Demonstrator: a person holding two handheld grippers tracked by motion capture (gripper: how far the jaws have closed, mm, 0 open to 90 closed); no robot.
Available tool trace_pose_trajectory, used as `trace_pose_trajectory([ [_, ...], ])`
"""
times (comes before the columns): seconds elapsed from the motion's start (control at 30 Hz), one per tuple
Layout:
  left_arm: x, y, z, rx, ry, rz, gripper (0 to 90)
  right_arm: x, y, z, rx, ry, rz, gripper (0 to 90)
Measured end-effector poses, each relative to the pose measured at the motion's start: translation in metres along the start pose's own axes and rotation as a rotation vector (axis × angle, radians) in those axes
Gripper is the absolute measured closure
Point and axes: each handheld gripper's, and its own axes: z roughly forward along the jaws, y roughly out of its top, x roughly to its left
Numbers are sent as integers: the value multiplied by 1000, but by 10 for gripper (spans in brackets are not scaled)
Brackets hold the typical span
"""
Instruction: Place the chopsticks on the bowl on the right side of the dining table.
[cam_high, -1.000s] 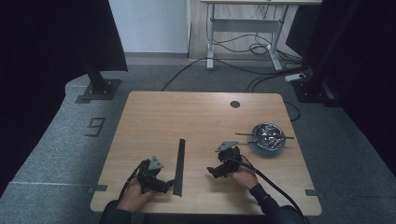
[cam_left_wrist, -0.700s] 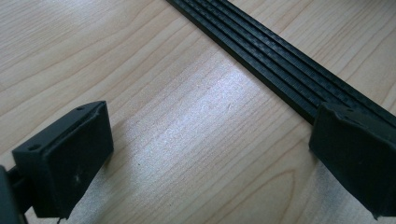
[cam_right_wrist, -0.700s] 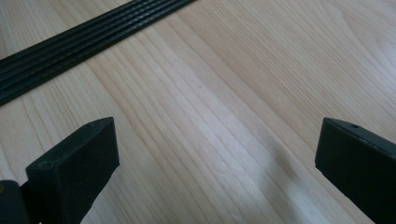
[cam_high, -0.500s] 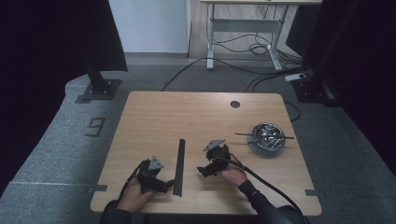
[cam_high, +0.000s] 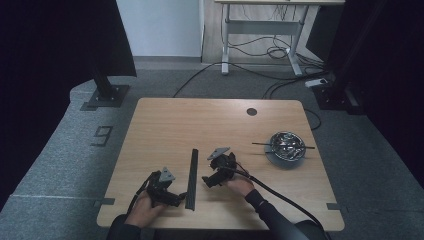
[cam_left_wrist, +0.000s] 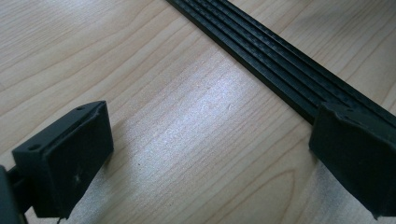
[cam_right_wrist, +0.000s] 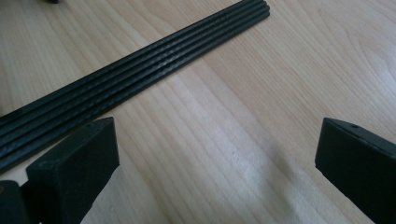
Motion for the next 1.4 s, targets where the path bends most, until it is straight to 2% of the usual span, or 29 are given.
trace_pose_trajectory([
  [0.33, 0, 0, 0, -1, 0, -1, 0, 5, 14, 13, 14, -19, -12, 0],
  [0.63, 0, 0, 0, 0, 1, -1, 0, 12, 24, 25, 11, -12, -14, 0],
  [0.83, 0, 0, 0, 0, 1, -2, 0, 14, 26, 31, 24, -31, -25, 0],
  [1.1, 0, 0, 0, 0, 2, -3, 0, 15, 27, 35, 28, -25, -19, 0],
  [1.4, 0, 0, 0, 1, 2, -2, 0, 11, 25, 38, 51, -38, -9, 0],
])
